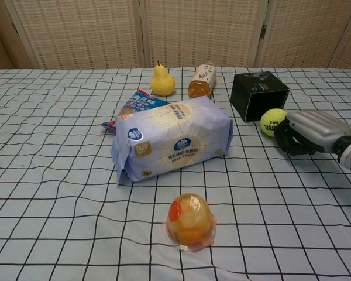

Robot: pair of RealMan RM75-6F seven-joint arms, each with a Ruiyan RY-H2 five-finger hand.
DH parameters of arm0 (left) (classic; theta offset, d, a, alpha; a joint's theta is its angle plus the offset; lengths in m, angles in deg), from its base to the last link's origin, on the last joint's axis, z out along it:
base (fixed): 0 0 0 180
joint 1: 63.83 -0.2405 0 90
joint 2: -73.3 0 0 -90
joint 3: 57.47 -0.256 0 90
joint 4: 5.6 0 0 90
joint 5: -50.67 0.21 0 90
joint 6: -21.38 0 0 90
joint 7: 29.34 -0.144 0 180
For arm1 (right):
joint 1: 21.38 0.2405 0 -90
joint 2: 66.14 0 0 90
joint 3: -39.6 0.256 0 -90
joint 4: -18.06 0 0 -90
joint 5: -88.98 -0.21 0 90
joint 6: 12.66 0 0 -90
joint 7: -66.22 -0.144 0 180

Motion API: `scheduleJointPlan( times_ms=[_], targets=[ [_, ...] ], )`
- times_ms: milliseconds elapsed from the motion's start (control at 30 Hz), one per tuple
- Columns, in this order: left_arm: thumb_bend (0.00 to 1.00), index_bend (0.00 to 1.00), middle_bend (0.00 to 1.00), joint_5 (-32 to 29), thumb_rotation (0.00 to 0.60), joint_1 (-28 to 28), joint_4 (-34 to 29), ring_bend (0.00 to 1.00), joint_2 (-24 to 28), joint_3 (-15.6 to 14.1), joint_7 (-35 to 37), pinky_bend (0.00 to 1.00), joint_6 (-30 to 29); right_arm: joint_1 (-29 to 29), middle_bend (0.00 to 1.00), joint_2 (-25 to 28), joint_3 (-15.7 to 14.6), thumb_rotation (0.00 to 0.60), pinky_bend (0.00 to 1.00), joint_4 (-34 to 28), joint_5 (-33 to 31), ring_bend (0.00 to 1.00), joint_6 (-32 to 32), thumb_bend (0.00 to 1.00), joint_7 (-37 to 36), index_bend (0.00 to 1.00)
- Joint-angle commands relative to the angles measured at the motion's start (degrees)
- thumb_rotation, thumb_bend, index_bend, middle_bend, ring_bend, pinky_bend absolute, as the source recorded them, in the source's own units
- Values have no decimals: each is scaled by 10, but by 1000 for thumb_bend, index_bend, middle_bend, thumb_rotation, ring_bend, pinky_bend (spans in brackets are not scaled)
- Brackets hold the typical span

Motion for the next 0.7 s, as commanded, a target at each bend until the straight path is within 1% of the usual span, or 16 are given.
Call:
scheduleJointPlan(
  times_ms=[33, 233, 300, 367, 467, 533, 567, 633, 700],
  targets=[
    [474, 175, 131, 0, 600, 0, 0, 69, 0, 0, 0, 219, 1, 5, 880, -5, 1, 600, 1000, 13, -1, 836, -2, 810, -1, 968],
    [473, 176, 131, 1, 600, 1, -1, 69, -1, -1, -2, 219, 2, 11, 880, -10, 1, 600, 1000, 34, 0, 777, -2, 809, -29, 883],
    [473, 176, 131, 0, 600, 1, -1, 69, -1, -1, -4, 219, 3, 14, 876, -11, -1, 600, 1000, 40, 2, 760, -4, 787, -40, 854],
    [473, 176, 131, 0, 600, 1, -1, 69, -1, -1, -4, 219, 4, 15, 854, -11, -4, 600, 999, 44, 5, 736, -6, 716, -52, 821],
    [473, 176, 131, -1, 600, 1, -1, 69, -1, -1, -5, 219, 5, 16, 802, -11, -9, 600, 986, 48, 10, 693, -2, 577, -70, 760],
    [473, 176, 131, -1, 600, 1, -1, 69, -1, -1, -5, 219, 4, 17, 743, -11, -13, 600, 957, 51, 13, 646, -3, 457, -79, 691],
    [474, 176, 131, -1, 600, 1, -1, 69, -1, -1, -5, 219, 5, 17, 721, -10, -15, 600, 947, 51, 14, 629, -4, 423, -83, 669],
    [474, 175, 131, -1, 600, 2, -1, 69, -1, -1, -5, 219, 5, 17, 657, -10, -18, 600, 907, 51, 18, 578, -1, 350, -93, 597],
    [473, 176, 131, -1, 600, 2, 0, 69, -1, -1, -5, 219, 6, 17, 578, -9, -20, 600, 834, 51, 20, 504, 1, 307, -103, 516]
  ],
)
